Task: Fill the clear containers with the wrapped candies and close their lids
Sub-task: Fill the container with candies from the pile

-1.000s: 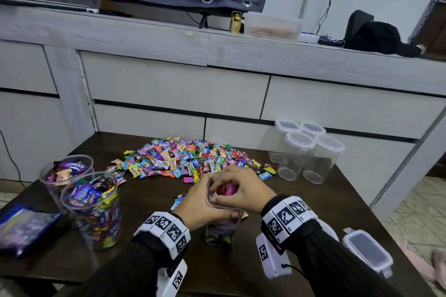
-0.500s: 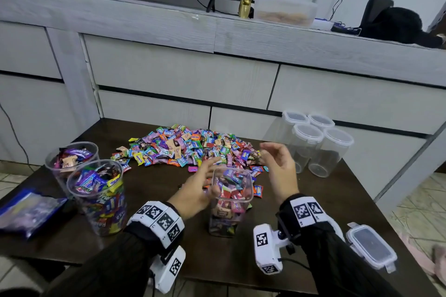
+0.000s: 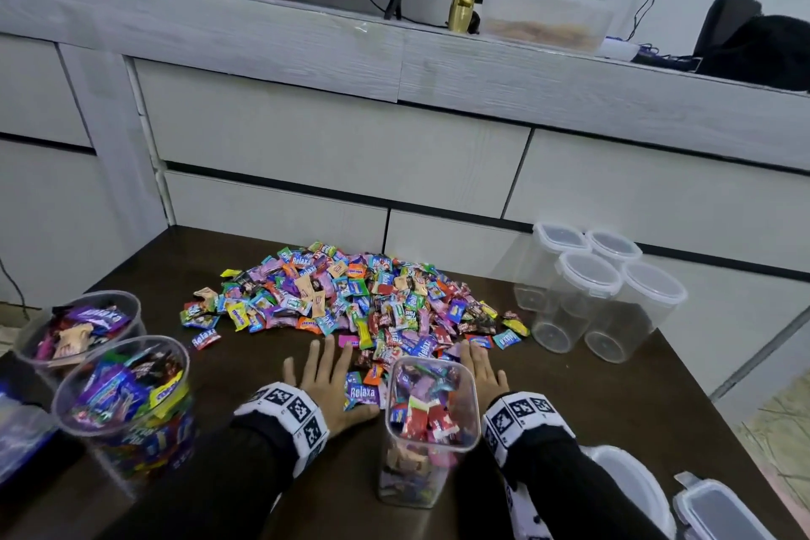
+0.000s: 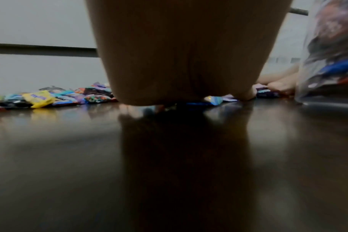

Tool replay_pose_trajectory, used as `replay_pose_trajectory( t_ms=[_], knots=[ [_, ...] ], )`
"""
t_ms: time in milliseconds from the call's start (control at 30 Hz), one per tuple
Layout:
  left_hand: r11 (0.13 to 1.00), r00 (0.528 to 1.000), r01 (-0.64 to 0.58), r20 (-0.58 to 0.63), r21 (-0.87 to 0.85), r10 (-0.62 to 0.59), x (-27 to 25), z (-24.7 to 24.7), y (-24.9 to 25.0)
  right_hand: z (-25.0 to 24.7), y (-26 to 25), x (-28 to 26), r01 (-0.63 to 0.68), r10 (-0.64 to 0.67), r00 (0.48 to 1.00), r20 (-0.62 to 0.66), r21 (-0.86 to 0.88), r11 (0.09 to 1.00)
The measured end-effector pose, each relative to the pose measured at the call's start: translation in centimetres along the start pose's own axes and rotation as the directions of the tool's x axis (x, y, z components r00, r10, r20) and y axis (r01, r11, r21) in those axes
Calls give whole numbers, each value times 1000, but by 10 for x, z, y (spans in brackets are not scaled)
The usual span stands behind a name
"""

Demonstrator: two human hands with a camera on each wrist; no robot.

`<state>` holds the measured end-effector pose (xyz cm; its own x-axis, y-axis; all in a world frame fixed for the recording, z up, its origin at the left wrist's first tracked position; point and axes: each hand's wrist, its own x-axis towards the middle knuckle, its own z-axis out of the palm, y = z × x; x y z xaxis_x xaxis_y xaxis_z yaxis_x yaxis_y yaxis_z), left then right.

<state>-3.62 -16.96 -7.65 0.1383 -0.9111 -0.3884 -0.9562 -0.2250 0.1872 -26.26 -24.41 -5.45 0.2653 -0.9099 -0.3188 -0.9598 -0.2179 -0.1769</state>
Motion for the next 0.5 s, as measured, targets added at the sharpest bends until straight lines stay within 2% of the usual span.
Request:
replay_pose_trajectory(
  t_ms=[100, 167, 267, 333, 400, 433, 500],
  knots=[
    [991, 996, -68, -58, 116, 75, 23, 1, 1, 0, -12, 11, 6, -6, 1000, 15, -25, 1000],
    [976, 990, -110, -71, 188, 125, 36, -3, 4, -3, -19, 17, 66, -63, 996, 55, -55, 996],
    [943, 976, -190, -51, 272, 211, 52, -14, 9, -7, -27, 27, 180, -181, 983, -24, -29, 983],
    [926, 957, -264, -48, 269, 287, 59, -21, 12, -13, -31, 33, 255, -256, 965, -49, -28, 967],
    [916, 935, -330, -51, 228, 350, 63, -24, 17, -15, -34, 39, 362, -367, 930, -31, -107, 926],
    [918, 931, -342, -59, 201, 360, 64, -24, 20, -15, -35, 42, 399, -405, 914, -11, -148, 905],
    [929, 937, -319, -84, 187, 338, 65, -23, 27, -16, -38, 46, 391, -396, 918, 8, -188, 901]
  ],
)
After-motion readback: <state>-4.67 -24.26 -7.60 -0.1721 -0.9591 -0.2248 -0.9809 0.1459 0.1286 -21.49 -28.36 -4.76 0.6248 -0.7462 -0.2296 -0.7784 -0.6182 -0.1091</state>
